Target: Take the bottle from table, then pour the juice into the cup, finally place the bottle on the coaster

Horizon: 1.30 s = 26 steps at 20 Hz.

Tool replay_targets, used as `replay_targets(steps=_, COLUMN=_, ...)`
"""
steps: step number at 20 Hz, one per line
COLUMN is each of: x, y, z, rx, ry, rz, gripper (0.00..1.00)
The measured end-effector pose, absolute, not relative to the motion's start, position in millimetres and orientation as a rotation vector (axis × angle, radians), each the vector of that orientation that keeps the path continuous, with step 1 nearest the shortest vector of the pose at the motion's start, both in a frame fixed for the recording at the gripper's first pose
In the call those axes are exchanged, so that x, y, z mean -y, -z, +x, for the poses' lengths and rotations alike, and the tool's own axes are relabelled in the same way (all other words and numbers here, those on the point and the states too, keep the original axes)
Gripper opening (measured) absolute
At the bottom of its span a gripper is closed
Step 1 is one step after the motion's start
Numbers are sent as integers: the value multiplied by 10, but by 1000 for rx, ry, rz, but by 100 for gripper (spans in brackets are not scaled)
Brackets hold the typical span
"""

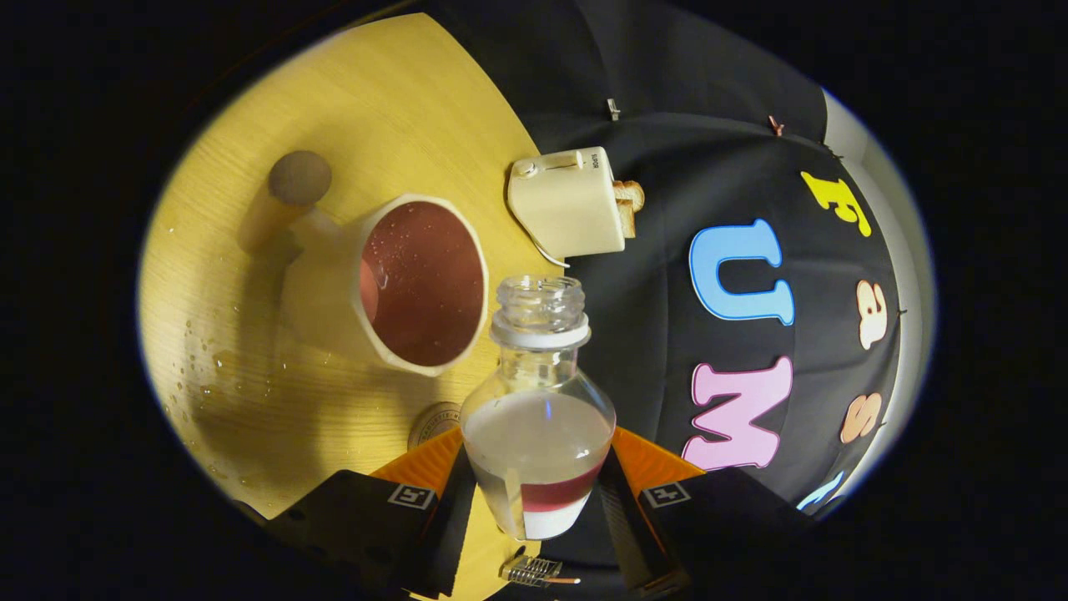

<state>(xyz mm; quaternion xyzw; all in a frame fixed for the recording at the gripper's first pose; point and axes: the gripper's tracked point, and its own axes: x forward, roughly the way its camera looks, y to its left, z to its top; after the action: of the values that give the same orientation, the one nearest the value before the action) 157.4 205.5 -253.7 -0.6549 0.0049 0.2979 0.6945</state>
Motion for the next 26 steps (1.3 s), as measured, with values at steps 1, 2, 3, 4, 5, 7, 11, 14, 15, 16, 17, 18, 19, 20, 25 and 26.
replay_targets(steps=1, x=-2052, y=2560, z=1569, rx=-12, ry=-671, rz=-1480, gripper=75)
replay_targets(steps=2, x=-2069, y=2587, z=1583, rx=-6, ry=-680, rz=-1502, gripper=75)
replay_targets(steps=3, x=-2075, y=2590, z=1587, rx=9, ry=-686, rz=-1530, gripper=74)
replay_targets(steps=4, x=-2077, y=2584, z=1598, rx=25, ry=-691, rz=-1560, gripper=74)
replay_targets(steps=5, x=-2075, y=2573, z=1606, rx=41, ry=-697, rz=-1586, gripper=74)
replay_targets(steps=7, x=-2075, y=2563, z=1621, rx=64, ry=-707, rz=-1625, gripper=74)
replay_targets(steps=11, x=-2089, y=2551, z=1646, rx=87, ry=-719, rz=-1669, gripper=75)
replay_targets(steps=14, x=-2088, y=2533, z=1684, rx=114, ry=-728, rz=-1715, gripper=75)
replay_targets(steps=15, x=-2081, y=2526, z=1692, rx=118, ry=-730, rz=-1725, gripper=75)
replay_targets(steps=16, x=-2089, y=2523, z=1699, rx=122, ry=-730, rz=-1735, gripper=74)
replay_targets(steps=17, x=-2089, y=2515, z=1700, rx=130, ry=-731, rz=-1744, gripper=74)
replay_targets(steps=18, x=-2097, y=2498, z=1700, rx=142, ry=-731, rz=-1753, gripper=75)
replay_targets(steps=19, x=-2098, y=2491, z=1707, rx=149, ry=-733, rz=-1762, gripper=75)
replay_targets(steps=20, x=-2104, y=2490, z=1705, rx=155, ry=-736, rz=-1769, gripper=74)
replay_targets(steps=25, x=-2118, y=2466, z=1701, rx=193, ry=-750, rz=-1814, gripper=74)
replay_targets(steps=26, x=-2129, y=2457, z=1716, rx=205, ry=-750, rz=-1825, gripper=74)
